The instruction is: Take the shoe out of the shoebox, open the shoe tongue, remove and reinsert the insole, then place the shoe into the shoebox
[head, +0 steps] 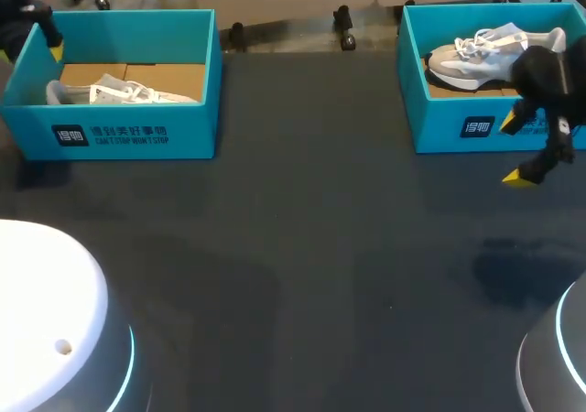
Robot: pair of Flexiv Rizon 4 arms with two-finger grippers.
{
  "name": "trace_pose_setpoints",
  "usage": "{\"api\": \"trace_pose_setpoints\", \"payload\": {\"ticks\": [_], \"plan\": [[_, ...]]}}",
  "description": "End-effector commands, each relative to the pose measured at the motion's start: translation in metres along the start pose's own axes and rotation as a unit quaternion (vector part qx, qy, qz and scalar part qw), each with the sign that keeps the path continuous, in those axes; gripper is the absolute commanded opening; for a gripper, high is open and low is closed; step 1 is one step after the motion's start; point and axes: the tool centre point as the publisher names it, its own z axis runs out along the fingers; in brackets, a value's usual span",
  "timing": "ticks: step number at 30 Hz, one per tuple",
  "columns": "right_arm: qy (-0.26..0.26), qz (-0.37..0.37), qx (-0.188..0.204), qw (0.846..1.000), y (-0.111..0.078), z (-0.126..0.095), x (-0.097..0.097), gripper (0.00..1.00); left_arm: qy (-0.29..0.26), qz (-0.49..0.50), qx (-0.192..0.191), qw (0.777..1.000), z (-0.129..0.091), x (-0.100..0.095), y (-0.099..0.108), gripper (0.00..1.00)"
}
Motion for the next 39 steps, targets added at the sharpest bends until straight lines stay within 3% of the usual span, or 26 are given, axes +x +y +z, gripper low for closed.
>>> {"api": "trace_pose_setpoints", "payload": {"ticks": [1,7,12,25,34,36,39], "plan": [[0.006,0.022,0.020,1.000,-0.011,-0.010,-0.030,1.00,-0.007,0.007,-0.005,1.000,-0.015,0.008,-0.013,1.00],[-0.001,0.065,0.052,0.997,-0.034,-0.026,-0.062,1.00,-0.013,0.005,-0.010,1.000,-0.024,0.014,-0.030,1.00],[-0.009,0.092,0.069,0.993,-0.050,-0.035,-0.086,1.00,-0.016,0.004,-0.011,1.000,-0.020,0.014,-0.046,1.00],[-0.041,0.174,0.095,0.979,-0.074,-0.050,-0.152,1.00,-0.021,0.009,0.010,1.000,-0.017,0.025,-0.071,1.00],[-0.082,0.292,0.030,0.952,-0.089,-0.043,-0.192,1.00,-0.016,0.023,0.030,0.999,-0.022,0.026,-0.098,1.00],[-0.093,0.317,0.014,0.944,-0.091,-0.043,-0.196,1.00,-0.014,0.025,0.034,0.999,-0.021,0.026,-0.102,1.00],[-0.093,0.317,0.014,0.944,-0.091,-0.043,-0.196,1.00,-0.010,0.054,0.034,0.998,-0.019,0.020,-0.111,1.00]]}}
